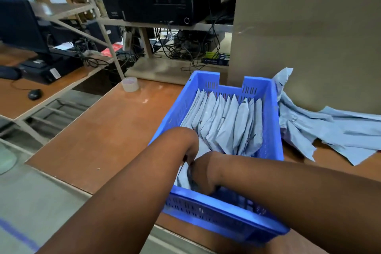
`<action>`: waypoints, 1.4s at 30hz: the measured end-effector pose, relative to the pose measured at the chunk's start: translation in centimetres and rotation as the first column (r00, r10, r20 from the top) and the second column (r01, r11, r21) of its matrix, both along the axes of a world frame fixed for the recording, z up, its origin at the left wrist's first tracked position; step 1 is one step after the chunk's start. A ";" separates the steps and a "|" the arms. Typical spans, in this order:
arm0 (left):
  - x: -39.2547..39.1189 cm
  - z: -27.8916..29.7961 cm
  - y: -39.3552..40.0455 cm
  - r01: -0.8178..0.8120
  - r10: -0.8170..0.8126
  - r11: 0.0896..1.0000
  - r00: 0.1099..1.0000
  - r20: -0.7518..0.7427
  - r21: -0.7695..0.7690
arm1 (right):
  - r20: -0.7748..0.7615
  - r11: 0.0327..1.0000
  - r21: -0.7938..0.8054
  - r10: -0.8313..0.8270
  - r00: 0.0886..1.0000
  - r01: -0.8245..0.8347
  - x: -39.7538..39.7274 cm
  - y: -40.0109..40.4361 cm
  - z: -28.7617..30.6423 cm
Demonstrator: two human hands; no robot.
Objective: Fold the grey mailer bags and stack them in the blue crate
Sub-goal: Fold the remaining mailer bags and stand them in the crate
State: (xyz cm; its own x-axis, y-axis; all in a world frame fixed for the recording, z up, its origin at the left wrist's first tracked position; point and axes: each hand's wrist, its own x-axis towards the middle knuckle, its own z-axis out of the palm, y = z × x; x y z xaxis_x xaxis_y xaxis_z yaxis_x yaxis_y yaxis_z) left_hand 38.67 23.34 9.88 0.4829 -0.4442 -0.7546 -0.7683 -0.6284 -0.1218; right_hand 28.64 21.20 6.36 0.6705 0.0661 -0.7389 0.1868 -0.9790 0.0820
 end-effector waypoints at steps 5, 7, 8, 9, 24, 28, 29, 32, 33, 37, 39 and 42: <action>-0.4 -0.4 -0.5 -0.020 0.018 0.999 0.999 0.043 0.047 | -0.016 0.990 0.016 0.139 0.990 -0.139 0.4 1.3 -1.3; 0.1 -0.8 -0.7 -0.056 0.052 0.997 0.997 0.062 0.059 | 0.012 0.997 -0.002 0.079 0.997 -0.079 0.4 1.8 -1.1; 0.3 -0.7 -0.7 -0.083 0.080 0.996 0.995 0.064 0.045 | 0.023 0.999 -0.015 0.049 0.999 -0.048 0.5 1.8 -1.3; 0.3 -0.7 -0.6 -0.113 0.112 0.993 0.992 0.054 0.029 | 0.015 1.000 -0.019 0.016 1.000 -0.015 0.6 1.8 -1.4; 0.4 -1.8 2.0 -0.589 0.561 0.800 0.802 -0.207 -0.115 | 0.149 0.916 -0.213 -0.313 0.938 0.339 0.6 0.5 -2.9; 0.0 -1.9 2.0 -0.573 0.543 0.811 0.812 -0.215 -0.117 | 0.163 0.918 -0.279 -0.245 0.956 0.283 0.5 0.0 -2.8; -0.2 -1.9 2.1 -0.551 0.521 0.824 0.828 -0.207 -0.128 | 0.148 0.914 -0.294 -0.244 0.958 0.278 0.6 -0.2 -2.9; -0.5 -1.4 2.2 -0.490 0.465 0.857 0.868 -0.174 -0.160 | 0.096 0.905 -0.312 -0.274 0.957 0.291 1.3 -0.1 -3.6; -0.7 -0.9 2.1 -0.448 0.427 0.878 0.893 -0.143 -0.172 | 0.079 0.909 -0.296 -0.282 0.956 0.292 1.5 -0.1 -3.4; -2.1 1.7 0.9 -0.250 0.257 0.927 0.966 -0.011 -0.280 | -0.038 0.957 -0.207 -0.217 0.976 0.204 1.3 -1.2 -1.2; -2.7 2.9 0.0 -0.155 0.191 0.932 0.978 0.079 -0.327 | -0.019 0.975 -0.123 -0.190 0.982 0.187 0.2 -2.5 0.9; -3.5 4.4 -1.8 -0.048 0.127 0.920 0.975 0.181 -0.390 | 0.102 0.980 -0.035 -0.189 0.977 0.193 -2.3 -5.4 5.0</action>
State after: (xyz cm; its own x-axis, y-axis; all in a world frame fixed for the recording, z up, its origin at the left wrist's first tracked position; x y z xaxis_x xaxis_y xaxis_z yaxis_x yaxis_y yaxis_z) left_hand 35.20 21.58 14.32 0.6554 -0.6273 -0.4207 -0.6929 -0.7210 -0.0045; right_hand 26.33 15.81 11.35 0.7367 -0.1017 -0.6686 -0.0146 -0.9908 0.1346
